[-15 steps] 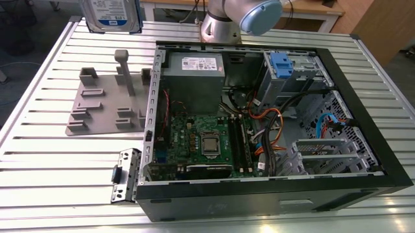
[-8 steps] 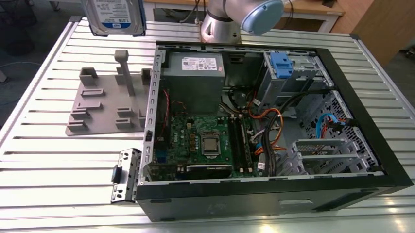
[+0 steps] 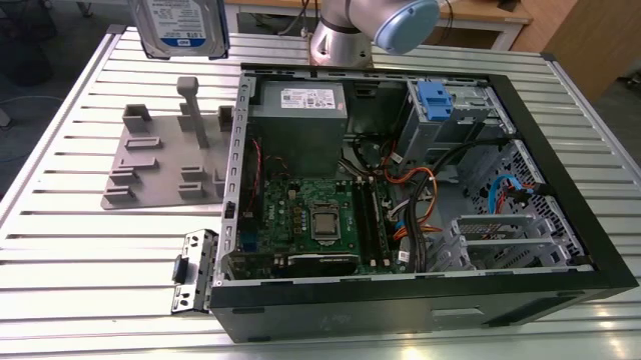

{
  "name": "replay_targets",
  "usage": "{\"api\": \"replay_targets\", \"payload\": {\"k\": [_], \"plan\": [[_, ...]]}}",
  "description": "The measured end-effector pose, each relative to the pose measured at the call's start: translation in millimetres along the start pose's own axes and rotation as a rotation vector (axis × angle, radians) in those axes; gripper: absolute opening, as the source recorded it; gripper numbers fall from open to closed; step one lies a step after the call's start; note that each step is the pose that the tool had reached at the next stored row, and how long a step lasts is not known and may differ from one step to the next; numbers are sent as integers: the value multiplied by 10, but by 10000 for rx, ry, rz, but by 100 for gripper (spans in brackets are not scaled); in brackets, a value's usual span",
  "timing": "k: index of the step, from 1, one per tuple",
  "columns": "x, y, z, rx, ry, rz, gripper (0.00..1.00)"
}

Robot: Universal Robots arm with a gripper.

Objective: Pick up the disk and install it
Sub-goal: 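Pick up the disk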

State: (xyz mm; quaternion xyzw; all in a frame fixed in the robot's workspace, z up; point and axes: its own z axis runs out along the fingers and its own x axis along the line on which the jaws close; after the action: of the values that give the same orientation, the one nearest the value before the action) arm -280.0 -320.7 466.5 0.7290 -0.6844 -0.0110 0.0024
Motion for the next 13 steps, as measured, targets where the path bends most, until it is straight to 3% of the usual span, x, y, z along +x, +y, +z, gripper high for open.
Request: {"api": "replay_targets", "payload": {"k": [13], "plan": [[112,-82,-2,0,0,0,36]]}}
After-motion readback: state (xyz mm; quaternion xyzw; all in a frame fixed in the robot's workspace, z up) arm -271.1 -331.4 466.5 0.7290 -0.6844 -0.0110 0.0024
